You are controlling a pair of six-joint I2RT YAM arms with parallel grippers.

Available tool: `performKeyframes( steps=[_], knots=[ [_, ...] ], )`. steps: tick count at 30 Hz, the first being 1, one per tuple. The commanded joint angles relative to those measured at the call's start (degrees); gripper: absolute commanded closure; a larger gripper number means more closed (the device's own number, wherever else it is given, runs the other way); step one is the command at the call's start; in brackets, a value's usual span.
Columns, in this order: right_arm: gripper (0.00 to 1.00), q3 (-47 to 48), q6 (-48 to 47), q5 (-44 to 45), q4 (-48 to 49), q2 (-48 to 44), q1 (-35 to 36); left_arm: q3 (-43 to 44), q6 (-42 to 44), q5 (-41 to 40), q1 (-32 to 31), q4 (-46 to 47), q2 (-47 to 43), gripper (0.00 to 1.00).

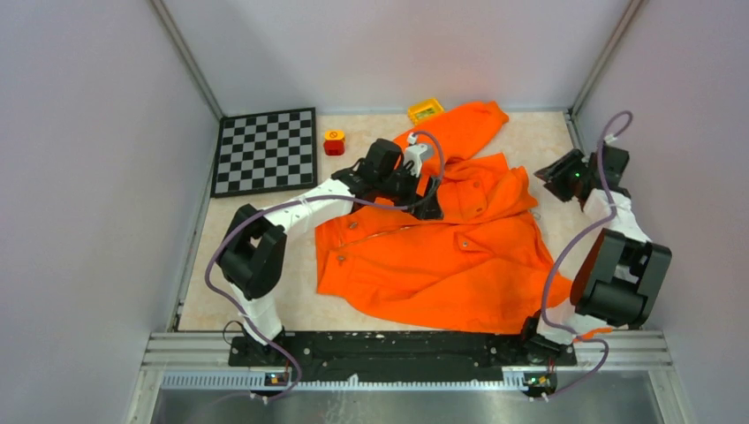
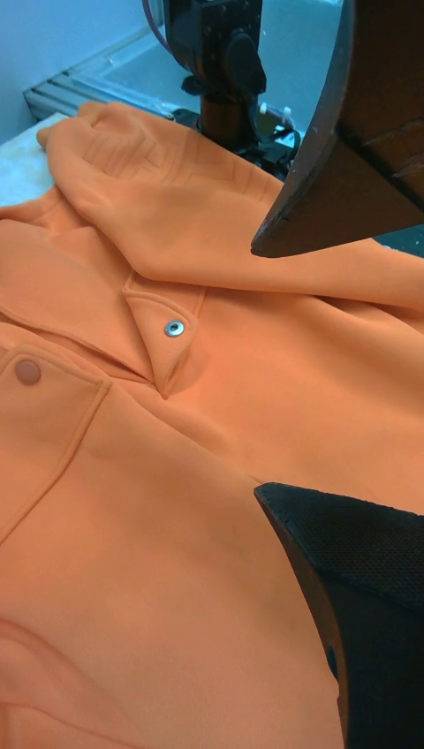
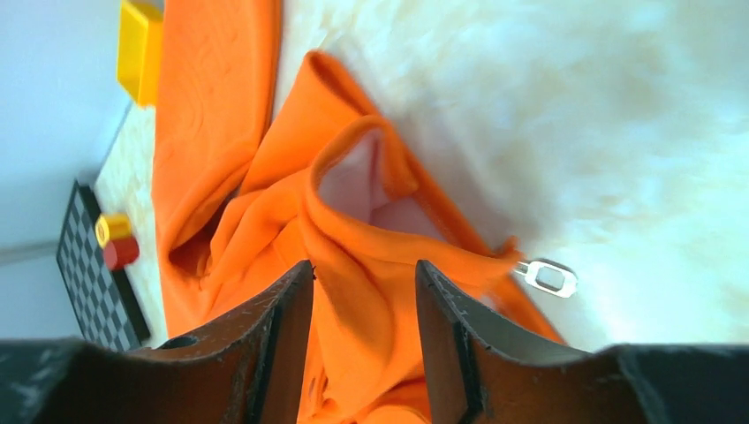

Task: Zip up the jacket

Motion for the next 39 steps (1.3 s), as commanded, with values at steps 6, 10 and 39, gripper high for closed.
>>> performKeyframes(
  steps=[6,10,39],
  knots=[
    [0.54,-7.03,-1.11,-2.15,1.12,-4.92,-10.28,-0.48,3.54,-0.35,-0.46,-0.84,-4.57,0.01],
    [0.58,-10.26,-0.6,-5.43,6.59,-1.33,-10.23,-0.76,3.5,-0.66,-0.86,-0.57,-5.21,0.01],
    [1.0,2.2,-4.78,2.4,-1.59,3.12,9.37,3.15,0.07,2.91,-1.0,1.19,-0.34,0.01]
  ],
)
